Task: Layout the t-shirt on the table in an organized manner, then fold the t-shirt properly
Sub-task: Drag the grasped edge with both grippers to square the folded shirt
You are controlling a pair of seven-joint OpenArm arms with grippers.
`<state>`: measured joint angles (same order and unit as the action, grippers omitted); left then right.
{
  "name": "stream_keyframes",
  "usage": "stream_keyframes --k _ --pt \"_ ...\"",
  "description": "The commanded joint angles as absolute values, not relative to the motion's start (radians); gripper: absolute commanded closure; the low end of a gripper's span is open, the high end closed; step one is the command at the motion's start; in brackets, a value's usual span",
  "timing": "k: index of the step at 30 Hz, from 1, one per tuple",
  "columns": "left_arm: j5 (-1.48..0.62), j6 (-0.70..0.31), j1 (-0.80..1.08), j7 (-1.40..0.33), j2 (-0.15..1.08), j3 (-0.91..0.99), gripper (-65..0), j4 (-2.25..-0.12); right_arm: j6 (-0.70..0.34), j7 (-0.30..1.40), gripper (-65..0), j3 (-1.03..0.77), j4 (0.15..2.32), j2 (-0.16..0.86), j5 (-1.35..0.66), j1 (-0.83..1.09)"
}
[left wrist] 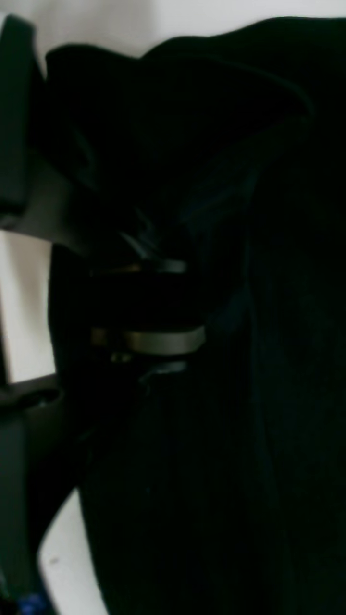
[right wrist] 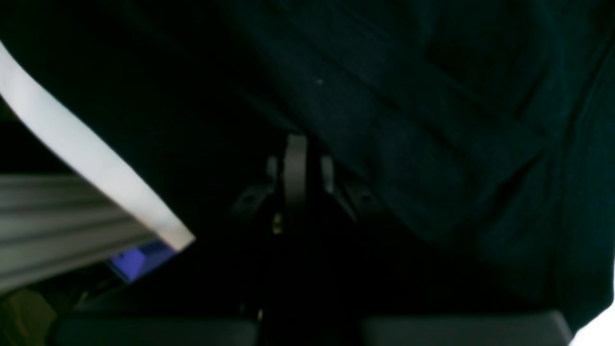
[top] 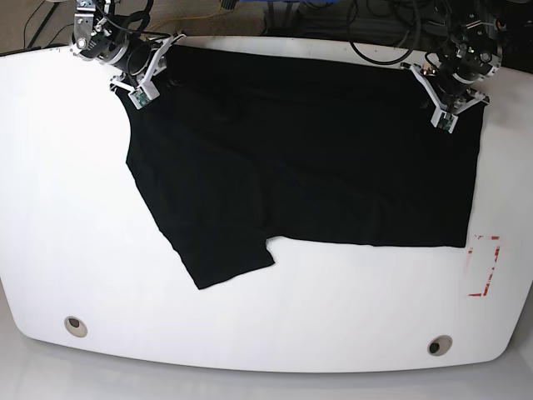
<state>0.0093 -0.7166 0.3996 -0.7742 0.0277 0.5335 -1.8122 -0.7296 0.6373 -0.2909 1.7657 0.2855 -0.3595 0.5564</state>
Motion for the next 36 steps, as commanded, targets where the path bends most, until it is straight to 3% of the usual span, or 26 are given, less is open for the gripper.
stream_keyframes --k 1,14,17,25,36 --pt "0.064 -0.698 0.407 -0.835 0.031 0.542 -11.2 -1.839 -0.698 0.680 -3.0 -0.334 1.788 0.305 -0.305 0.591" --pt "0.058 -0.698 0.437 -0.868 0.024 0.522 -12.2 -1.853 -0.698 0.679 -3.0 -0.392 1.797 0.303 -0.309 0.627" --pt "0.056 -0.698 0.438 -0.871 0.024 0.521 -16.5 -1.854 -0.698 0.679 -3.0 -0.397 1.794 0.302 -0.309 0.625" --pt "0.054 -0.698 0.438 -0.871 0.027 0.527 -38.9 -1.859 -0.698 0.679 -3.0 -0.395 1.796 0.302 -0.309 0.621" --pt "0.053 -0.698 0.403 -0.881 0.030 0.526 -41.9 -1.946 -0.698 0.679 -3.0 -0.395 1.796 0.297 -0.309 0.595"
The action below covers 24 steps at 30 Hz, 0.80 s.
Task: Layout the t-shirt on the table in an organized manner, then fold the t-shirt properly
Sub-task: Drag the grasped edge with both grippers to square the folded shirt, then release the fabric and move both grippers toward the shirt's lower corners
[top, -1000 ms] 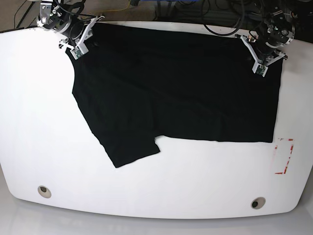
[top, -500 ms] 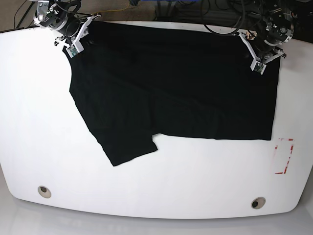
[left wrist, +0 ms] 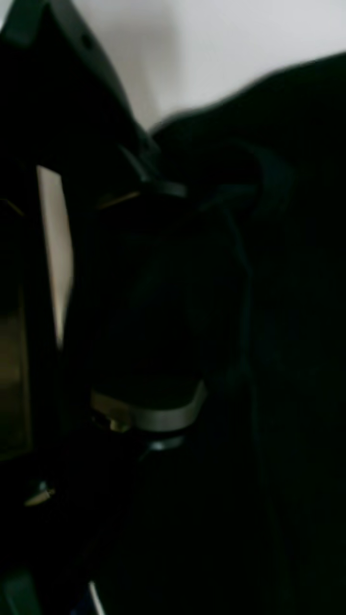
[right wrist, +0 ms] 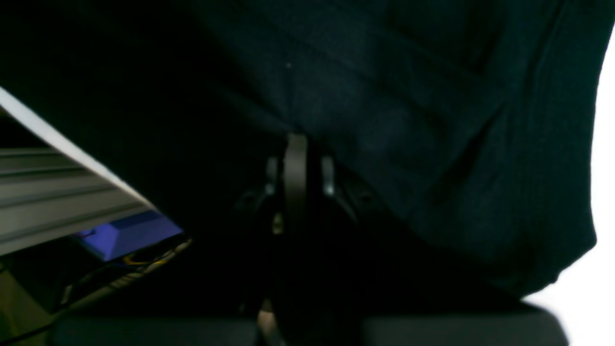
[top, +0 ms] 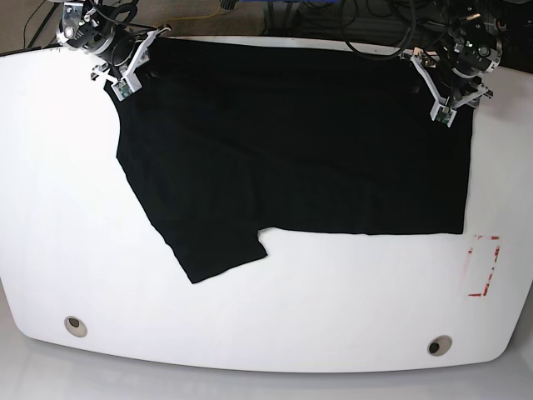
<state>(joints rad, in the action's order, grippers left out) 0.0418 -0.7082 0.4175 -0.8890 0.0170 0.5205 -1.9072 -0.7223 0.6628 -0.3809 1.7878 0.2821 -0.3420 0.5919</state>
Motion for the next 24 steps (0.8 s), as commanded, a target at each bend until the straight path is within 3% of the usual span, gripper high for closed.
stream_keyframes --k 1,24 --pt "0.053 -0.698 0.400 -0.894 0.030 0.524 -41.9 -1.956 -0.698 0.679 -3.0 -0.395 1.797 0.297 -0.309 0.593" --pt "0.053 -0.698 0.229 -0.975 0.120 0.591 -41.8 -1.991 -0.698 0.746 -3.3 -0.395 1.914 0.278 -0.312 0.576"
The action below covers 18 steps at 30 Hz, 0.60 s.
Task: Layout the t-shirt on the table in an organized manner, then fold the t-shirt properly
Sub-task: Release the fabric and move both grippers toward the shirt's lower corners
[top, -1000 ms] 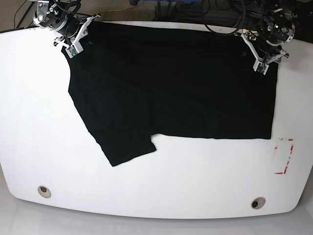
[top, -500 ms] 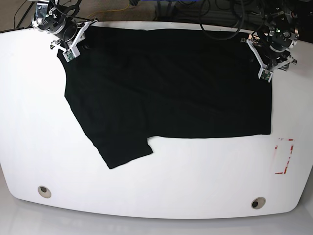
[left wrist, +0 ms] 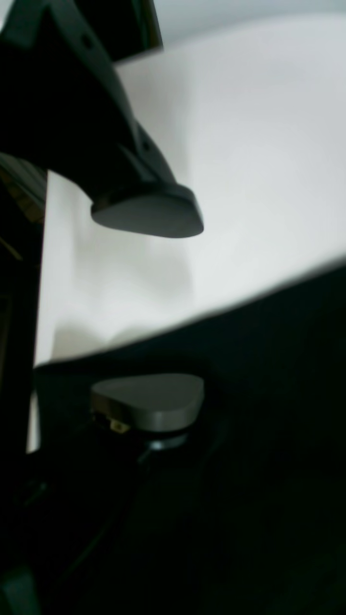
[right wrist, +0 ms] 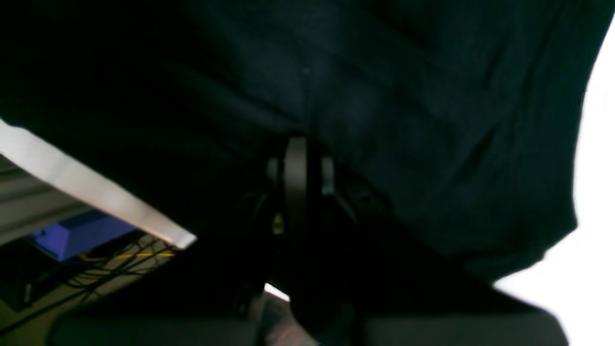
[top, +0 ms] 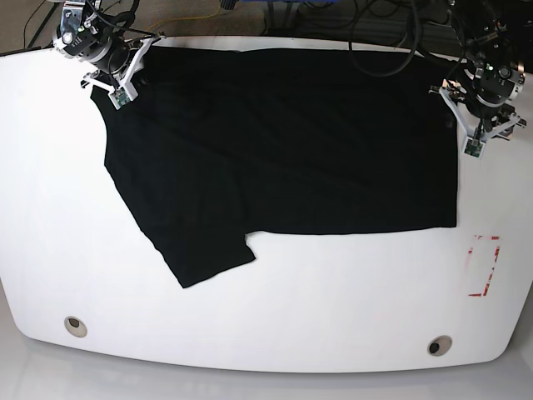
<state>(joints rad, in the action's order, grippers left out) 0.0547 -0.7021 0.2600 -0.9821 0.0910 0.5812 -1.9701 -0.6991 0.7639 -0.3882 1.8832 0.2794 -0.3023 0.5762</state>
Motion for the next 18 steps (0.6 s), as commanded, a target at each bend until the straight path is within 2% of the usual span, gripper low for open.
stream_keyframes --k 1,4,7,13,15,18 --pt "0.053 -0.698 0.211 -0.980 0.128 0.593 -41.7 -1.991 -0.698 0.746 -3.5 -0.398 1.920 0.269 -0.311 0.576" --pt "0.053 -0.698 0.170 -0.983 0.148 0.604 -41.7 -1.986 -0.698 0.748 -3.6 -0.398 1.937 0.262 -0.311 0.570" --pt "0.053 -0.698 0.125 -0.983 0.159 0.622 -41.7 -1.985 -0.698 0.753 -8.1 -0.398 1.951 0.254 -0.311 0.559" --pt "0.059 -0.698 0.018 -0.984 0.165 0.625 -41.7 -1.983 -0.698 0.791 -28.5 -0.401 1.952 0.214 -0.309 0.518" --pt "0.062 -0.698 -0.007 -0.984 0.165 0.616 -41.7 -1.982 -0.698 0.792 -32.5 -0.410 1.952 0.199 -0.306 0.507" --pt "0.062 -0.698 -0.035 -0.984 0.163 0.593 -41.7 -1.982 -0.698 0.792 -33.9 -0.426 1.952 0.186 -0.308 0.501"
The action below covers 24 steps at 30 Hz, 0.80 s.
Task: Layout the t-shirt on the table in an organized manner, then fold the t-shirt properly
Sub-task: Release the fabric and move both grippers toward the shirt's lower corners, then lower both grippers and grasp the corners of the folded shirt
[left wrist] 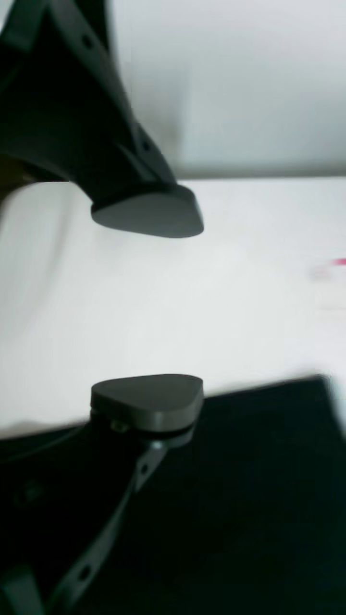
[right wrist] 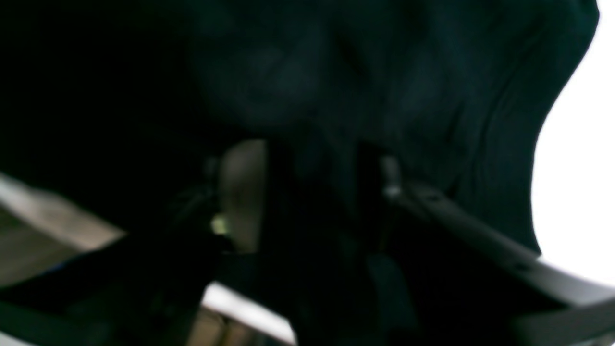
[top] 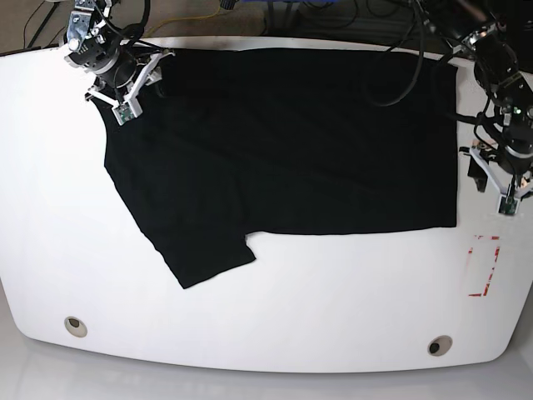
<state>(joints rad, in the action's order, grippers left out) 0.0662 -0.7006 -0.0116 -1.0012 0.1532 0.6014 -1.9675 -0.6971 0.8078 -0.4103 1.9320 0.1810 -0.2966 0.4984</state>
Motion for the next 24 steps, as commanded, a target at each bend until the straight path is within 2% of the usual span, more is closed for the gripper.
stream_keyframes --k 1,15,24 --pt "0.062 -0.698 -0.039 -0.984 0.162 0.587 -41.7 -1.980 -0.698 0.792 -33.9 -0.427 1.952 0.186 -0.308 0.499" --pt "0.059 -0.698 -0.139 -0.967 0.157 0.479 -41.7 -1.877 -0.698 0.794 -33.9 -0.427 1.934 0.185 -0.302 0.312" --pt "0.062 -0.698 -0.213 -0.845 0.159 0.478 -41.7 -1.675 -0.698 0.794 -33.9 -0.423 1.750 0.202 -0.280 0.082"
